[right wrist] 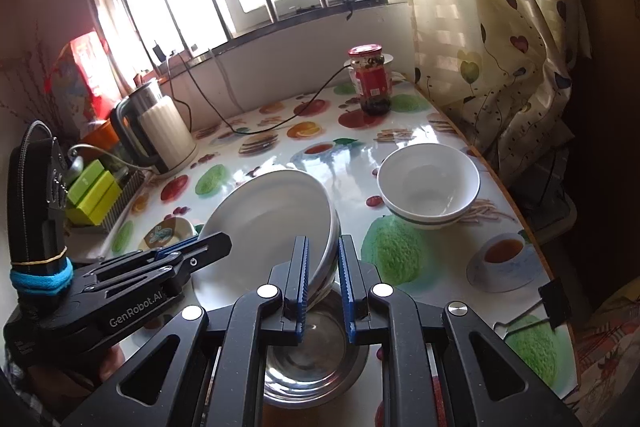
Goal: Organize plates and bowls
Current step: 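Lift the white bowl with both grippers over the stainless steel bowl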
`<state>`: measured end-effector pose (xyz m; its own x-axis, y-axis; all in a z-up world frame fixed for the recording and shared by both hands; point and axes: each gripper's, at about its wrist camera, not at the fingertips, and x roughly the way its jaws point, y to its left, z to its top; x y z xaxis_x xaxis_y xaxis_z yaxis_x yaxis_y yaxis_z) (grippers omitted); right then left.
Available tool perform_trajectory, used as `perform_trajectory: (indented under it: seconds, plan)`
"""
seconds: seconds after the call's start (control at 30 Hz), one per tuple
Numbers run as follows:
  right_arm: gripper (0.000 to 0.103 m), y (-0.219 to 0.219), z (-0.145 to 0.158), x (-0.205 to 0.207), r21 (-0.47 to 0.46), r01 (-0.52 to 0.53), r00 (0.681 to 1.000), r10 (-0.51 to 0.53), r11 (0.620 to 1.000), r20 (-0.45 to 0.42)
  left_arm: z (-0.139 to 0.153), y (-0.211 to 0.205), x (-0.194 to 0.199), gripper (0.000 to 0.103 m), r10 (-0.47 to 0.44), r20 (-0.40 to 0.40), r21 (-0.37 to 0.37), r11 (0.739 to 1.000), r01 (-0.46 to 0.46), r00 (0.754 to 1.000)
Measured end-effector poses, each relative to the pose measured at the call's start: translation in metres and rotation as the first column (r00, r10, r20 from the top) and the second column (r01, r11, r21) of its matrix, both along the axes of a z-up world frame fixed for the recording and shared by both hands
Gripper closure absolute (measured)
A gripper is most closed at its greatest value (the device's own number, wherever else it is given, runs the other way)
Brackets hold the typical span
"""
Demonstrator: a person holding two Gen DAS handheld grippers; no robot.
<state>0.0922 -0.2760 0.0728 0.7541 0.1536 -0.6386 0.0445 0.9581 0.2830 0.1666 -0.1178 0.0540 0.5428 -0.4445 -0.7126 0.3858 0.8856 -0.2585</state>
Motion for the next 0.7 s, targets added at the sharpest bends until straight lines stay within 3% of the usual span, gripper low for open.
perform_trajectory:
  seconds: [0.7]
  plan:
    - [0.088,0.005,-0.043,-0.028,0.047,0.006,0.995,-0.001,0.999,-0.098,-0.035,0.004,-0.024,0.089,-0.001,-0.094,0.038,0.999,0.005,0.996]
